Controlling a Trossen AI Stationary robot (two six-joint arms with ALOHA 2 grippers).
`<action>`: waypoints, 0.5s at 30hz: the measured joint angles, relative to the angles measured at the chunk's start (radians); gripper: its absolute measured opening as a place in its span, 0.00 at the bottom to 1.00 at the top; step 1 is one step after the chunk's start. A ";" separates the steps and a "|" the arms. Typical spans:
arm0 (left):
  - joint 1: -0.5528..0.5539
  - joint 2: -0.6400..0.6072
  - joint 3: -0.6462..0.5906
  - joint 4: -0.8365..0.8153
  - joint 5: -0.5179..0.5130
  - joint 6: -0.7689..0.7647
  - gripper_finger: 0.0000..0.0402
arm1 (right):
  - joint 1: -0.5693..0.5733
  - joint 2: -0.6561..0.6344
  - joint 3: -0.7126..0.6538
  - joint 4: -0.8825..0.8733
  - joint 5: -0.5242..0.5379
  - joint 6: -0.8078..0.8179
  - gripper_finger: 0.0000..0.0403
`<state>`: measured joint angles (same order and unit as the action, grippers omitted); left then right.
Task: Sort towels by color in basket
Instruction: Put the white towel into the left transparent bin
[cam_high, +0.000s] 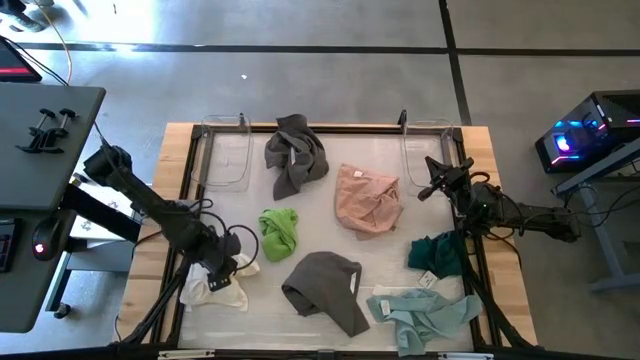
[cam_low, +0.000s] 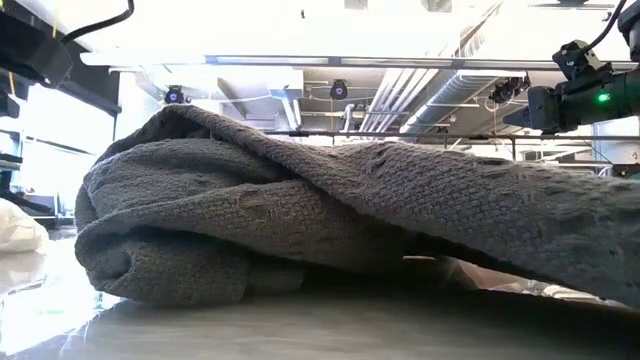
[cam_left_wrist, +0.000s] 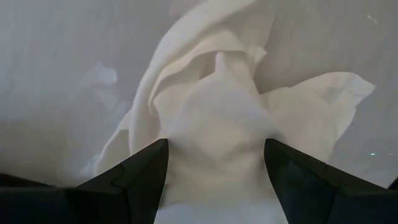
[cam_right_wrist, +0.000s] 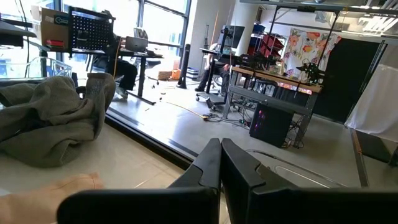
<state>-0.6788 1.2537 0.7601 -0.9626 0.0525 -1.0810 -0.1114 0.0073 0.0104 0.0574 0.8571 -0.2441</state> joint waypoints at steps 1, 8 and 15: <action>-0.004 0.013 0.000 0.011 0.001 0.014 0.64 | 0.000 0.000 0.000 0.000 0.000 0.000 0.00; -0.026 0.127 0.000 0.079 0.009 0.095 0.63 | 0.000 0.000 0.000 0.000 0.000 0.000 0.00; -0.031 0.260 0.000 0.095 0.014 0.156 0.63 | 0.000 0.000 0.000 0.000 0.000 0.000 0.00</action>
<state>-0.7097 1.5139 0.7597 -0.8672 0.0660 -0.9246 -0.1113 0.0071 0.0104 0.0574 0.8571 -0.2441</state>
